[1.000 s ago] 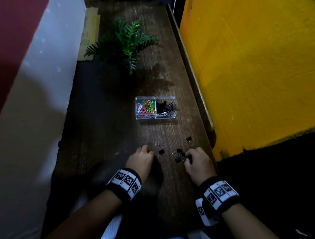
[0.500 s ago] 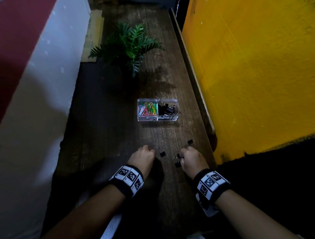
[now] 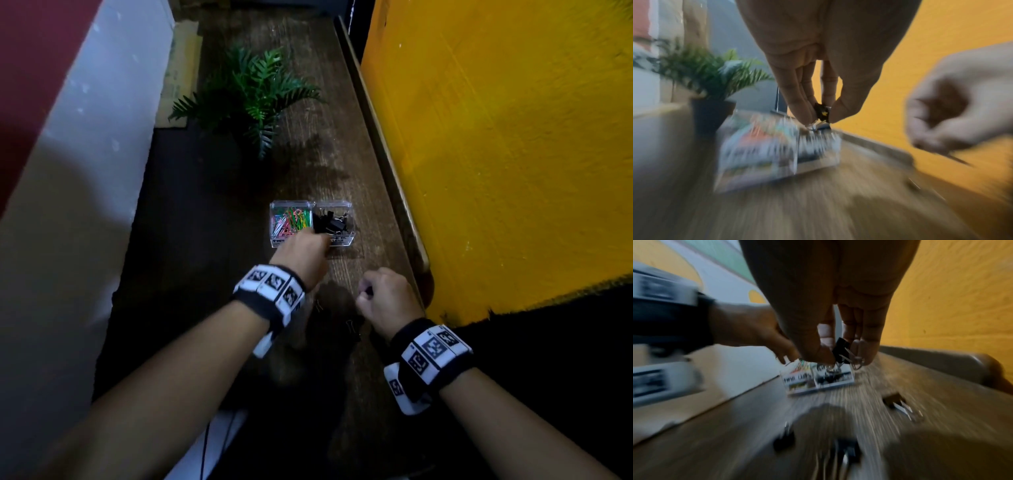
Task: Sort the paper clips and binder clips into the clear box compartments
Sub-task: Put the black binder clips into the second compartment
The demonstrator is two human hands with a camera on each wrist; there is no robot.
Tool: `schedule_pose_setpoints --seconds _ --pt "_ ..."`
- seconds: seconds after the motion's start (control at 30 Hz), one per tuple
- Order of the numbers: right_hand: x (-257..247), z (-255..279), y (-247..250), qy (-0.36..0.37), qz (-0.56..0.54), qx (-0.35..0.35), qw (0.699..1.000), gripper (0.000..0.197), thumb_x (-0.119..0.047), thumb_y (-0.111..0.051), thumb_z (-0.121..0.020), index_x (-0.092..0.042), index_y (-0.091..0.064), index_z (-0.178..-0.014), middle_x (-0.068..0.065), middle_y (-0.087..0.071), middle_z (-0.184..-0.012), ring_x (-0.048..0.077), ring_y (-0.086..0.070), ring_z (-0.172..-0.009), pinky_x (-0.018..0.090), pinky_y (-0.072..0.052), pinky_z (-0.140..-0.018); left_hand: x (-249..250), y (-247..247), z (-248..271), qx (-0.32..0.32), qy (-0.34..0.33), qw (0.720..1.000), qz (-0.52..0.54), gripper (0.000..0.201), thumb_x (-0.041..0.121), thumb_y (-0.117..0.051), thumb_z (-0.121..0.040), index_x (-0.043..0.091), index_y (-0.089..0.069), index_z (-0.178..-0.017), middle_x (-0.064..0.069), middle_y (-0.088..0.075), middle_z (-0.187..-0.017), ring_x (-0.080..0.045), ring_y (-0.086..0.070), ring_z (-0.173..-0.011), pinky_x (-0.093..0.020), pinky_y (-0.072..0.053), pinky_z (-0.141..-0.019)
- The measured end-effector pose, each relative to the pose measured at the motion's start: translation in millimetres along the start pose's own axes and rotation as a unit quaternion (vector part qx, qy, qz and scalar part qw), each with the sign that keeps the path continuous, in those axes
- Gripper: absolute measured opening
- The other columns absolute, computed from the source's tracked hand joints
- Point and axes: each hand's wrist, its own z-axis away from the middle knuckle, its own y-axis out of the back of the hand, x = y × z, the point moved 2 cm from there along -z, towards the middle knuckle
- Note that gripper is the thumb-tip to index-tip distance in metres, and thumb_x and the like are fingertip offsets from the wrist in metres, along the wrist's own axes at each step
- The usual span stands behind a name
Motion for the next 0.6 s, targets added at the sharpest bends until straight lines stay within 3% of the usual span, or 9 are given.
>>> schedule_pose_setpoints --seconds 0.13,0.27,0.4,0.47,0.6 --pt "-2.6 -18.3 15.9 -0.020 -0.024 0.027 0.999 0.012 -0.015 -0.068 -0.080 -0.024 -0.060 -0.077 -0.006 -0.054 -0.089 0.007 -0.053 -0.080 0.017 -0.041 -0.064 4.7 19.4 -47.5 -0.004 0.009 0.999 -0.032 0.021 0.014 -0.058 -0.087 0.008 -0.063 -0.107 -0.013 -0.056 -0.106 -0.032 -0.059 -0.096 -0.041 -0.052 -0.084" --pt "-9.8 -48.7 34.3 -0.005 -0.046 0.054 0.997 0.012 -0.012 -0.068 -0.081 -0.020 -0.060 -0.077 -0.006 -0.058 -0.082 0.006 -0.053 -0.073 0.013 -0.032 -0.055 1.9 11.5 -67.6 -0.041 -0.005 0.998 -0.051 0.024 0.014 -0.057 -0.086 0.010 -0.060 -0.110 -0.015 -0.056 -0.109 -0.035 -0.058 -0.100 -0.039 -0.048 -0.082" --pt "-25.7 -92.0 47.4 0.034 -0.051 0.078 0.995 0.012 -0.011 -0.070 -0.076 -0.020 -0.063 -0.073 -0.004 -0.063 -0.078 0.012 -0.060 -0.073 0.025 -0.050 -0.062 -5.5 -4.1 -70.2 -0.059 -0.008 0.997 -0.040 0.040 0.013 -0.058 -0.085 0.015 -0.049 -0.124 -0.014 -0.054 -0.120 -0.035 -0.056 -0.108 -0.041 -0.044 -0.085" --pt "-34.5 -111.5 49.2 0.057 -0.058 0.080 0.994 0.012 -0.012 -0.071 -0.075 -0.020 -0.063 -0.074 -0.002 -0.064 -0.080 0.015 -0.060 -0.075 0.028 -0.053 -0.067 -10.7 -6.2 -66.5 -0.032 -0.010 0.999 -0.012 0.049 0.010 -0.056 -0.085 0.016 -0.044 -0.132 -0.014 -0.051 -0.124 -0.035 -0.054 -0.109 -0.042 -0.044 -0.086" --pt "-49.4 -141.5 45.7 0.078 -0.030 0.044 0.996 0.010 -0.017 -0.071 -0.077 -0.020 -0.061 -0.075 -0.002 -0.061 -0.078 0.015 -0.058 -0.073 0.025 -0.046 -0.059 -24.2 -4.5 -45.0 0.086 -0.006 0.993 0.076 0.056 0.006 -0.066 -0.078 0.016 -0.048 -0.130 -0.010 -0.048 -0.118 -0.028 -0.054 -0.105 -0.037 -0.049 -0.086"
